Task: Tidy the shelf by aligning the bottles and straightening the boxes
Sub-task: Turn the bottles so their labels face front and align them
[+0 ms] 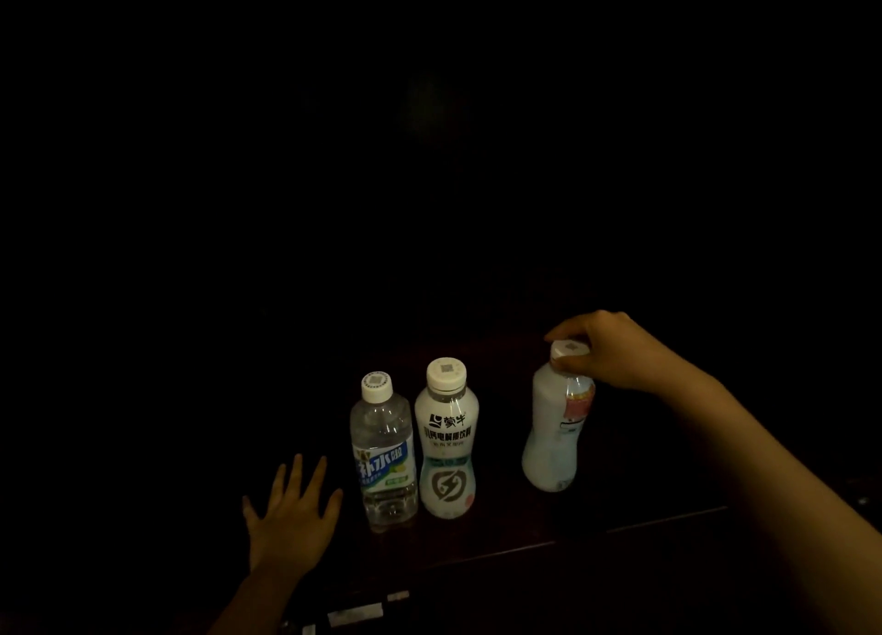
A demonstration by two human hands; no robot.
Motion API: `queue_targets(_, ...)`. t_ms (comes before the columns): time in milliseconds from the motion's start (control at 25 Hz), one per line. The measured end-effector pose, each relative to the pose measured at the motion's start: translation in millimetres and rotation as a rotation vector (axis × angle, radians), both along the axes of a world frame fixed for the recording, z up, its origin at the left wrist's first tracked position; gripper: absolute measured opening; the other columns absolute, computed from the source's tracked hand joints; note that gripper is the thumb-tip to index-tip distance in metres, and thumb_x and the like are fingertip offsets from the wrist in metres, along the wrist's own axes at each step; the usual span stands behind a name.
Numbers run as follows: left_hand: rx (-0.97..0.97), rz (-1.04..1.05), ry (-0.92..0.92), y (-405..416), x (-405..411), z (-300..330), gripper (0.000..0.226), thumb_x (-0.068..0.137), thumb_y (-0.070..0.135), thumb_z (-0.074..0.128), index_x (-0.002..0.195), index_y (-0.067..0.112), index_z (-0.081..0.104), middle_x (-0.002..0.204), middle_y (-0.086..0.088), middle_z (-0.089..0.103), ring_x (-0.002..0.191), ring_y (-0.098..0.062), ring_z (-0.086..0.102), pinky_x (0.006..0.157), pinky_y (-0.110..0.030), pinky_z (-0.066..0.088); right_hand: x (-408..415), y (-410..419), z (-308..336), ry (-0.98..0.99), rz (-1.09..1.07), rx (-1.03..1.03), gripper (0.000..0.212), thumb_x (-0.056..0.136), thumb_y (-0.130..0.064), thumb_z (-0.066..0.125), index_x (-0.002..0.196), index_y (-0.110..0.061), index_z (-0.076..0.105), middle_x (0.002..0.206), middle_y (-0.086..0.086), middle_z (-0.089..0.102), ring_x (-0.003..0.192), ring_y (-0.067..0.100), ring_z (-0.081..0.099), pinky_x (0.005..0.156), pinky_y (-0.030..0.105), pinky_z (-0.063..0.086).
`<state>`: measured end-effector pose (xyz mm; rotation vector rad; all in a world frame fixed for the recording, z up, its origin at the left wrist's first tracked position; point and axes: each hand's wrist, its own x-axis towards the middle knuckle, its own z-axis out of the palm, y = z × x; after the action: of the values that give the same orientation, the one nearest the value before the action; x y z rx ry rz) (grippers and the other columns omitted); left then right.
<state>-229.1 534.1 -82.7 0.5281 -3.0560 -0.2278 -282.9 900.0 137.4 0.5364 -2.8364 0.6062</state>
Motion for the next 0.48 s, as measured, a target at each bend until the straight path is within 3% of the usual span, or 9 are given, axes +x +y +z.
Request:
queue_targets(120,0.004,0.006,0.000,0.5,1.0,1.4,0.060,0.089,0.060,0.017,0.143,0.040,-0.001,0.158,0.003,-0.007,0.145,-0.017,-0.008,0.113,-0.058,-0.001,4.1,-0.1,4.8,-0.159,0.192,-0.028,0.051,0.078,-0.023,0.067,0.126,-0.027,0.049,0.126,-0.004,0.057,0.104,-0.002,0.049,0.071,0.003,0.041)
queue_targets(240,0.011,-0.001,0.002,0.9,1.8,3.1,0.060,0.090,0.059,0.019,0.143,0.040,0.000,0.159,0.003,-0.005,0.145,-0.017,-0.007,0.113,-0.058,0.000,8.4,-6.9,-5.3,-0.004,0.019,-0.023,0.072,0.066,-0.040,0.074,0.130,-0.029,0.042,0.112,-0.007,0.048,0.099,0.006,0.046,0.073,0.014,0.037)
queue_targets(360,0.017,-0.010,0.006,0.8,3.4,4.9,0.060,0.090,0.058,0.019,0.143,0.040,0.000,0.159,0.003,-0.005,0.145,-0.016,-0.007,0.114,-0.057,0.000,10.6,-9.5,-9.8,0.083,-0.052,-0.045,0.067,0.066,-0.037,0.075,0.125,-0.023,0.047,0.092,-0.008,0.051,0.081,0.006,0.050,0.062,0.014,0.037)
queue_targets(480,0.018,-0.016,0.013,1.3,3.7,5.8,0.059,0.090,0.058,0.020,0.143,0.040,0.000,0.159,0.002,-0.005,0.145,-0.017,-0.007,0.113,-0.058,-0.001,12.4,-2.4,-6.3,-0.054,0.070,-0.193,0.068,0.069,-0.024,0.075,0.129,-0.028,0.043,0.092,-0.016,0.057,0.086,0.000,0.057,0.072,0.015,0.048)
